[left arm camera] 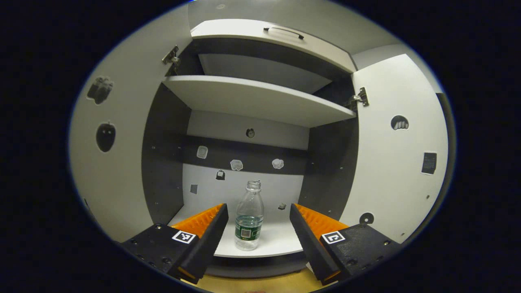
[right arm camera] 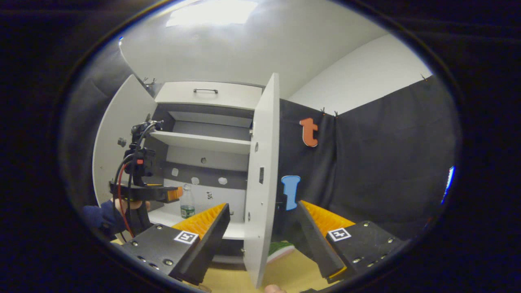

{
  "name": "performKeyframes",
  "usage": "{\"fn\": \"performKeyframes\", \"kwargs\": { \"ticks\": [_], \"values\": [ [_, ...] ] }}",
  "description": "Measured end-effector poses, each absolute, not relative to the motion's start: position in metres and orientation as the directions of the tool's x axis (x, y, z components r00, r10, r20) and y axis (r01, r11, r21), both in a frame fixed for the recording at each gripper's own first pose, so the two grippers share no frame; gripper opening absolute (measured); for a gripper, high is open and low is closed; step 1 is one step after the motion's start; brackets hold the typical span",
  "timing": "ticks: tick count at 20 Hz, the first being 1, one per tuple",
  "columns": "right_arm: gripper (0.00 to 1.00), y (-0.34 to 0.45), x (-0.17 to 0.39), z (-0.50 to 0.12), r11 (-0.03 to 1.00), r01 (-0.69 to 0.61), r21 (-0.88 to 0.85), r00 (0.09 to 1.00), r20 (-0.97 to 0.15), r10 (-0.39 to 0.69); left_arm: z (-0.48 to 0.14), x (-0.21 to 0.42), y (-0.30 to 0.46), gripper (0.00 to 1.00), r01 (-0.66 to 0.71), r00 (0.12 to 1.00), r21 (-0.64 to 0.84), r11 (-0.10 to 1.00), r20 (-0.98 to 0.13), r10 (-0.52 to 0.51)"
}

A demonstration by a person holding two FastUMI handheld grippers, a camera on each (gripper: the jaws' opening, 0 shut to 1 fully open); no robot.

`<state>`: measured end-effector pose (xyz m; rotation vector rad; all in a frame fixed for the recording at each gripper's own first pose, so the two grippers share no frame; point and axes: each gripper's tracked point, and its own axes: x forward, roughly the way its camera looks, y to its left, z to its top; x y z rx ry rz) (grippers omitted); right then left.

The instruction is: Grasp the bottle in the cabinet with the left hand and place it on the coaster, then close the right door with the right hand and the left door with the left hand.

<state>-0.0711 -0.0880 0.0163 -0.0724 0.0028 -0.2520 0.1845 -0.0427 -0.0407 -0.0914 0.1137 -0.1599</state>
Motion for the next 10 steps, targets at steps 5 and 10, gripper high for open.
{"fn": "performKeyframes", "kwargs": {
  "ticks": [5,10],
  "values": [
    [0.96,-0.128,-0.096,0.006,0.925,0.372,-0.076,0.927,-0.021,-0.375,-0.075,0.25,-0.046,0.96,0.12,0.976,-0.049,0.991,-0.174,-0.127],
    [1.0,-0.15,-0.106,-0.005,0.896,0.44,-0.061,0.896,-0.04,-0.442,-0.104,0.288,-0.039,0.96,0.064,0.969,-0.016,0.998,-0.237,-0.066]
  ]
}}
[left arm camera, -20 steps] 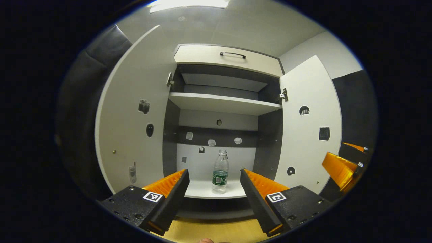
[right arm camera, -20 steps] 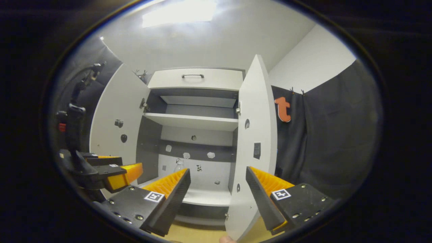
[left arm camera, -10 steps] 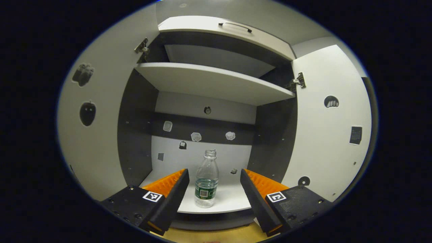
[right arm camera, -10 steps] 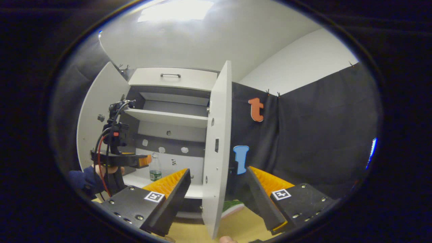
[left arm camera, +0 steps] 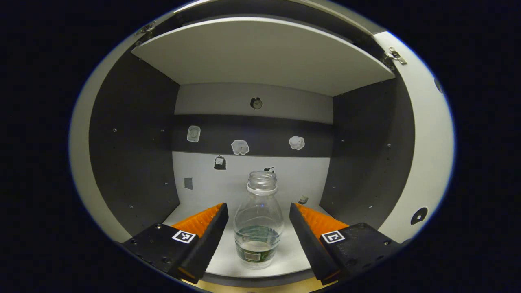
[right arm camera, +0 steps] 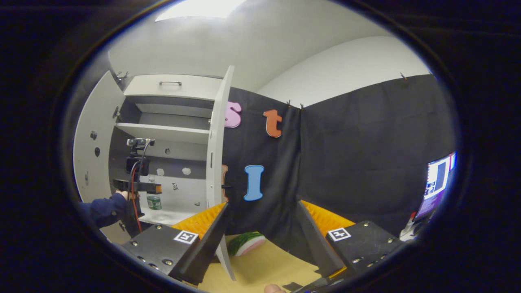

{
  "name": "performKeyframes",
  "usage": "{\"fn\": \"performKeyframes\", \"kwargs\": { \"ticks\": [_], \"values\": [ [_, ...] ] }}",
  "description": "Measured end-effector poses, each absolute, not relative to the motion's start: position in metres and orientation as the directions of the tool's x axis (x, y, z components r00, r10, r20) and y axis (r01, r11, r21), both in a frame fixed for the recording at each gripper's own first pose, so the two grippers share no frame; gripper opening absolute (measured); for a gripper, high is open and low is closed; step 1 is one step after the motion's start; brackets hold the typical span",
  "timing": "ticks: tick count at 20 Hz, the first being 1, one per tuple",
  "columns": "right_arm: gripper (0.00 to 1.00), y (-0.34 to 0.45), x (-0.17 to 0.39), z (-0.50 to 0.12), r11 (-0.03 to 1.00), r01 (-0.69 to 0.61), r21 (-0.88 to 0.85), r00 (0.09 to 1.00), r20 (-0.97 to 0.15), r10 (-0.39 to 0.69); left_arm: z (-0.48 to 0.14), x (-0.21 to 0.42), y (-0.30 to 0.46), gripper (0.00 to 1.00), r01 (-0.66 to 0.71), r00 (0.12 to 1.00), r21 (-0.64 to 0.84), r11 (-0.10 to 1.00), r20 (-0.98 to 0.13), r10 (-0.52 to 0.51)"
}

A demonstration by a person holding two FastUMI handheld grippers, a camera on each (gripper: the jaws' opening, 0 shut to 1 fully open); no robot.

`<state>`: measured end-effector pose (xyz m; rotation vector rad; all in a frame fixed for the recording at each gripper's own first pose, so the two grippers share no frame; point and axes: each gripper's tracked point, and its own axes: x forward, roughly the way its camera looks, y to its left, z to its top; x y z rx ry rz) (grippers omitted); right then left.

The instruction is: Grasp the bottle in the cabinet with the left hand and place it on the coaster, then close the right door with the right hand and the left door with the left hand.

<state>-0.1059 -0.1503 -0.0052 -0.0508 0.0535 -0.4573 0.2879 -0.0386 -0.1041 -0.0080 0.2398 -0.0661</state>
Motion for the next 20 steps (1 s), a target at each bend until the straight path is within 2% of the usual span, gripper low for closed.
{"fn": "performKeyframes", "kwargs": {
  "ticks": [2,3,8,9,10,16,20],
  "values": [
    [1.0,-0.153,-0.108,-0.009,0.893,0.444,-0.073,0.893,-0.049,-0.448,-0.107,0.295,-0.034,0.89,0.051,0.967,0.0,0.999,-0.249,-0.049],
    [1.0,-0.154,-0.108,-0.01,0.894,0.442,-0.079,0.893,-0.05,-0.446,-0.106,0.3,-0.031,0.78,0.048,0.967,0.017,0.999,-0.25,-0.043],
    [1.0,-0.149,-0.096,-0.009,0.91,0.406,-0.081,0.911,-0.039,-0.41,-0.094,0.28,-0.033,0.76,0.099,0.964,-0.024,0.995,-0.246,-0.102],
    [0.96,-0.147,-0.092,-0.009,0.915,0.396,-0.081,0.916,-0.037,-0.4,-0.088,0.268,-0.036,0.76,0.124,0.962,-0.041,0.991,-0.242,-0.13],
    [1.0,-0.146,-0.09,-0.009,0.919,0.385,-0.08,0.921,-0.036,-0.389,-0.083,0.253,-0.04,0.77,0.148,0.958,-0.055,0.987,-0.239,-0.157],
    [1.0,-0.132,-0.075,-0.005,0.95,0.303,-0.081,0.952,-0.016,-0.305,-0.07,0.174,-0.041,0.76,0.248,0.941,-0.066,0.967,-0.222,-0.257],
    [1.0,-0.125,-0.067,0.002,0.961,0.263,-0.09,0.965,0.011,-0.263,-0.092,0.128,-0.032,0.76,0.262,0.932,-0.068,0.963,-0.241,-0.27]
  ]
}}
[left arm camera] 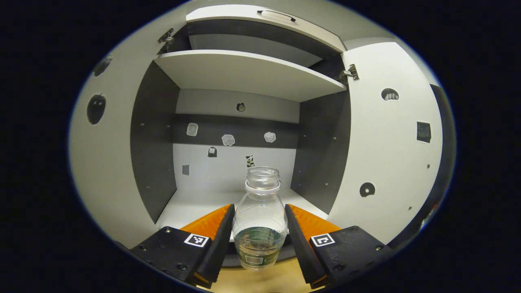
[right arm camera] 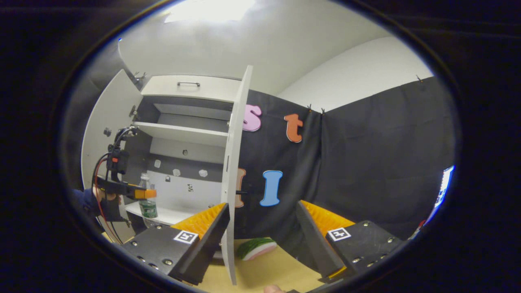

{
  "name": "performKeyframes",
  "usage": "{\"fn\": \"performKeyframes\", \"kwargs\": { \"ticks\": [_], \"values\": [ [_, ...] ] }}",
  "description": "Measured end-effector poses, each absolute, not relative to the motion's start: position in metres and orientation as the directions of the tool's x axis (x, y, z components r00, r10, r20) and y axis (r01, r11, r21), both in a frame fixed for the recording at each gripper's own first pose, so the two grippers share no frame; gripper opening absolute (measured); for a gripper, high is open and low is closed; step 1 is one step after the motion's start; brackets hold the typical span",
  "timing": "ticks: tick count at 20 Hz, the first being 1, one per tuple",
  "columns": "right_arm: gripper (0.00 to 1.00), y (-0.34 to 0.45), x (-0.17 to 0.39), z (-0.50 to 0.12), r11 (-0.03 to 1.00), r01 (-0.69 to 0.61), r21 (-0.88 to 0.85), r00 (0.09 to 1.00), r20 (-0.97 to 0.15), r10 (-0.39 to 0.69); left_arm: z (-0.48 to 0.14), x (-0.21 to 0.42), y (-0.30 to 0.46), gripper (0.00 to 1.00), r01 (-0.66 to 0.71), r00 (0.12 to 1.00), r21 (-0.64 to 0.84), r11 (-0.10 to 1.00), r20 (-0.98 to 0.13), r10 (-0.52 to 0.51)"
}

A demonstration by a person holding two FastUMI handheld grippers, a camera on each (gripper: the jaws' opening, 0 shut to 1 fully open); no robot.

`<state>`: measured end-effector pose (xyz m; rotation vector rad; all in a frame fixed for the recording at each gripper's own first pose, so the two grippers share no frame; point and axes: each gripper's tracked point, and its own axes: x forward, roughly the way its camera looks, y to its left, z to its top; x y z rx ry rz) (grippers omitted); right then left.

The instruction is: Grasp the bottle in the cabinet with the left hand and place it on the coaster, then close the right door with the right hand and the left door with the left hand.

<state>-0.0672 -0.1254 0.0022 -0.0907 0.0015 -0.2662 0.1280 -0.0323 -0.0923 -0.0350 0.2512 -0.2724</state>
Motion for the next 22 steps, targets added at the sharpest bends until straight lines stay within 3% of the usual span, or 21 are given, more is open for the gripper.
{"fn": "performKeyframes", "kwargs": {
  "ticks": [4,5,10,14,22],
  "values": [
    [0.96,-0.125,-0.062,0.012,0.964,0.241,-0.109,0.97,0.043,-0.238,-0.13,0.098,-0.02,0.76,0.256,0.928,-0.072,0.964,-0.261,-0.266],
    [1.0,-0.126,-0.06,0.014,0.964,0.241,-0.112,0.97,0.049,-0.237,-0.139,0.09,-0.017,0.77,0.255,0.928,-0.074,0.964,-0.263,-0.265],
    [1.0,-0.13,-0.057,0.02,0.962,0.247,-0.113,0.968,0.065,-0.241,-0.2,0.062,-0.007,0.76,0.266,0.915,-0.084,0.96,-0.292,-0.279],
    [1.0,-0.13,-0.062,0.02,0.958,0.258,-0.129,0.966,0.07,-0.251,-0.26,0.041,-0.01,0.77,0.272,0.877,-0.165,0.948,-0.363,-0.314],
    [1.0,-0.137,-0.073,0.016,0.935,0.295,-0.197,0.956,0.057,-0.289,-0.359,0.013,-0.009,0.77,0.18,0.811,-0.258,0.949,-0.508,-0.292]
  ]
}}
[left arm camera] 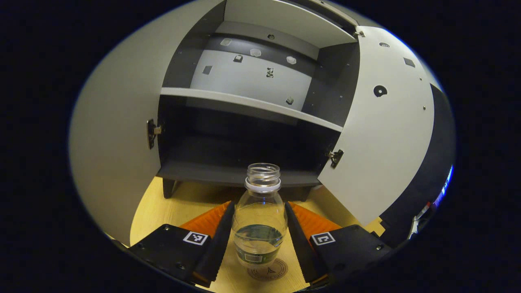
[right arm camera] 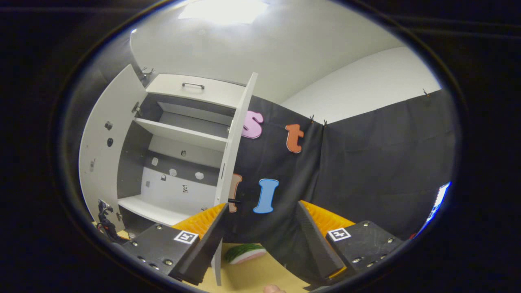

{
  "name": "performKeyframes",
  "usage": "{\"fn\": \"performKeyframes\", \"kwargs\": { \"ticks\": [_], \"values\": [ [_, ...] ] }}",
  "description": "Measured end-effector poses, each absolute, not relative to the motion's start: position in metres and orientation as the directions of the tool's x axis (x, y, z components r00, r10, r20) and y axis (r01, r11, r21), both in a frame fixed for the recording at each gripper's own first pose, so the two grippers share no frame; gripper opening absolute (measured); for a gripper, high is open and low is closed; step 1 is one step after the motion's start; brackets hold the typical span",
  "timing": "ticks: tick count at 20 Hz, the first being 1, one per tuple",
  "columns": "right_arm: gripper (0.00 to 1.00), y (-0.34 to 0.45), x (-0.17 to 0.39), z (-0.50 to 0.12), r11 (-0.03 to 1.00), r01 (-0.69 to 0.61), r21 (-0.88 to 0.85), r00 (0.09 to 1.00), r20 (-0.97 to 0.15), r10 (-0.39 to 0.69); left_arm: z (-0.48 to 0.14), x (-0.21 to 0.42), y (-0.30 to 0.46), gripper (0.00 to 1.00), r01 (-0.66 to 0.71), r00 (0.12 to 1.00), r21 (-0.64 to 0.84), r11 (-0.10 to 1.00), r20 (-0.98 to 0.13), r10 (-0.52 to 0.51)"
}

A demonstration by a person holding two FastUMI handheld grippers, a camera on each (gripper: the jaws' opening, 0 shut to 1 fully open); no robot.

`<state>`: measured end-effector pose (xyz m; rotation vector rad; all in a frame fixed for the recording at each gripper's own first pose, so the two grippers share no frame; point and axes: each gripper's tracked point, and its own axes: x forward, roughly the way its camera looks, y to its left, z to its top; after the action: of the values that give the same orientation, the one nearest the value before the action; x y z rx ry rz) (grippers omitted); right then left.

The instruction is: Grasp the bottle in the cabinet with the left hand and place it on the coaster, then close the right door with the right hand and the left door with the left hand.

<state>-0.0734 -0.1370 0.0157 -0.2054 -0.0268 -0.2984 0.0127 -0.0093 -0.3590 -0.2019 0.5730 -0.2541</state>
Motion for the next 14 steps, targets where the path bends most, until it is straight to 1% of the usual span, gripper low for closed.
{"fn": "performKeyframes", "kwargs": {
  "ticks": [2,3,5,10,11,12,13,14],
  "values": [
    [1.0,-0.139,-0.077,0.016,0.925,0.308,-0.223,0.951,0.06,-0.302,-0.373,0.007,-0.014,0.8,0.175,0.795,-0.266,0.948,-0.529,-0.295],
    [1.0,-0.141,-0.079,0.014,0.919,0.314,-0.239,0.949,0.06,-0.309,-0.379,0.006,-0.018,0.77,0.178,0.788,-0.266,0.947,-0.538,-0.3],
    [1.0,-0.143,-0.082,0.009,0.911,0.32,-0.261,0.947,0.052,-0.318,-0.387,0.001,-0.026,0.77,0.19,0.77,-0.27,0.944,-0.556,-0.314],
    [1.0,-0.146,-0.082,0.001,0.908,0.327,-0.261,0.943,0.027,-0.332,-0.397,0.001,-0.044,0.77,0.225,0.785,-0.242,0.944,-0.529,-0.323],
    [1.0,-0.146,-0.083,0.0,0.908,0.328,-0.259,0.942,0.024,-0.334,-0.401,-0.004,-0.046,0.78,0.229,0.778,-0.235,0.945,-0.539,-0.323],
    [1.0,-0.146,-0.082,0.0,0.909,0.33,-0.257,0.942,0.023,-0.335,-0.395,-0.002,-0.048,0.79,0.24,0.8,-0.224,0.945,-0.506,-0.323],
    [1.0,-0.148,-0.081,0.0,0.909,0.33,-0.255,0.942,0.022,-0.336,-0.395,-0.003,-0.051,0.82,0.247,0.796,-0.219,0.944,-0.509,-0.326],
    [1.0,-0.147,-0.081,-0.001,0.909,0.33,-0.253,0.941,0.02,-0.337,-0.399,-0.01,-0.053,0.78,0.253,0.787,-0.21,0.944,-0.524,-0.327]
  ]
}}
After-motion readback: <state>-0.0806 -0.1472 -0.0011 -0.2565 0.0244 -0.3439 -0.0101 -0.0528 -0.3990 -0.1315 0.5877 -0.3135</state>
